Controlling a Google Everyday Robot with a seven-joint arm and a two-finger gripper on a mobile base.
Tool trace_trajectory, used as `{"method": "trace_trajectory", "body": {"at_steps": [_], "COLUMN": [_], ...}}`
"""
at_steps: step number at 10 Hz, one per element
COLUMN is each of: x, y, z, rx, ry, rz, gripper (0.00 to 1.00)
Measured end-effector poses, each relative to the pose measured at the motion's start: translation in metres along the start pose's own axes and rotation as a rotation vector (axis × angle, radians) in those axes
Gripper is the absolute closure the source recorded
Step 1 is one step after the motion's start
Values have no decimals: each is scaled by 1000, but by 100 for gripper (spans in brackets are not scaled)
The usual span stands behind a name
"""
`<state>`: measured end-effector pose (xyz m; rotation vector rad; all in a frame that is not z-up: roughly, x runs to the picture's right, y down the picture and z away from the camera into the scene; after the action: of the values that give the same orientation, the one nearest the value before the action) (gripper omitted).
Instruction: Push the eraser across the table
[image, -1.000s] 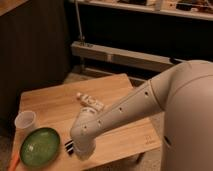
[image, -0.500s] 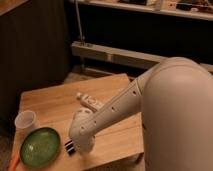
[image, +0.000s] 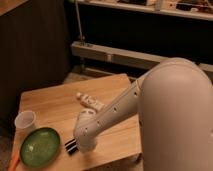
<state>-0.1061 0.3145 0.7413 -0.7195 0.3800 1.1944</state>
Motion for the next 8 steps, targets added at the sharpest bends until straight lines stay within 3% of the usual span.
{"method": "trace_trajectory", "body": {"at_steps": [8], "x": [-57], "y": [9], "z": [11], "rx": [-4], "ry": [-24], "rz": [-41], "gripper": [100]}}
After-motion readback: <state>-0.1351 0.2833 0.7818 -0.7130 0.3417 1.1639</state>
